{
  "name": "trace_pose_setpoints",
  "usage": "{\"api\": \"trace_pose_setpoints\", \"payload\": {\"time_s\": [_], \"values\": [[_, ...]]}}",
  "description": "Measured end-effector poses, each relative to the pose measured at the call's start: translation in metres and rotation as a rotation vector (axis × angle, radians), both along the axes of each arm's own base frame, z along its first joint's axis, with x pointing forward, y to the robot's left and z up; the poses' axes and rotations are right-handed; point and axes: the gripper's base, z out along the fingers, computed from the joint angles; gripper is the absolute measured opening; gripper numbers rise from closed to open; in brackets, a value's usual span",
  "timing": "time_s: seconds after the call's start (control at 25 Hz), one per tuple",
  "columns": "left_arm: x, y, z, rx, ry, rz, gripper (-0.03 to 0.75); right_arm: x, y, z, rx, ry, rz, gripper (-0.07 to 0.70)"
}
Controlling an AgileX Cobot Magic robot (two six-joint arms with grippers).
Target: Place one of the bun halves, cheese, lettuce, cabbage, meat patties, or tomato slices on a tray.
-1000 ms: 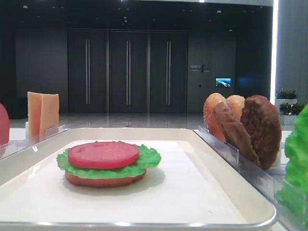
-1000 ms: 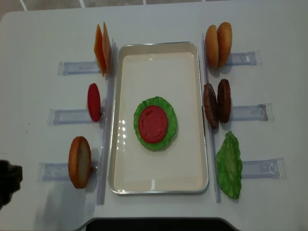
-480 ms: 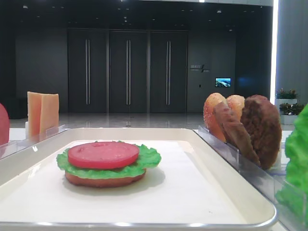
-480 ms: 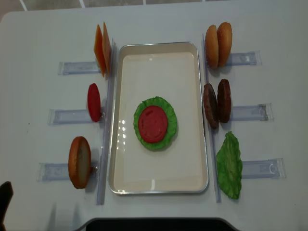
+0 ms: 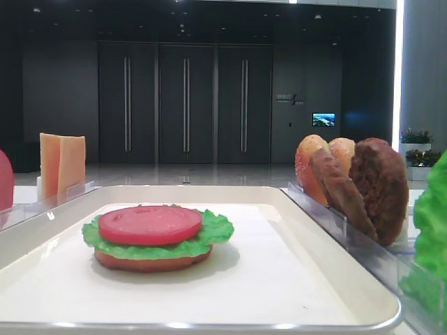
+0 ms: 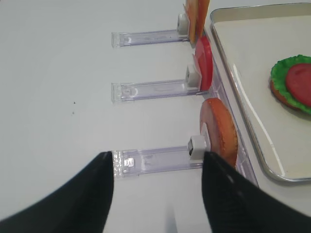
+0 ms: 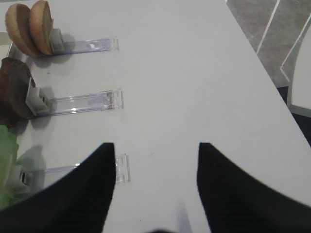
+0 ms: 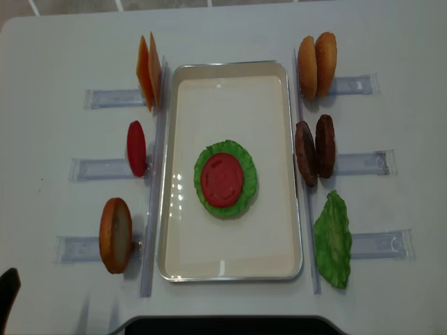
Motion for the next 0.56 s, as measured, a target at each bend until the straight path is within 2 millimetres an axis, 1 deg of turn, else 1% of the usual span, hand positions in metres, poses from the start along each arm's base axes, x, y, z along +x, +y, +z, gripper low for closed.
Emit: {"api": "trace_pose_setpoints", "payload": {"time_s": [0.32,0.56], "values": [[0.0,0.0,0.0,0.0,0.0,0.0,0.428,0.0,0.0,0.0,0.0,0.0,0.0,0.366],[0.0,0.0,0.0,0.0,0.0,0.0,0.396,0.0,0.0,0.0,0.0,0.0,0.0,0.366]]}}
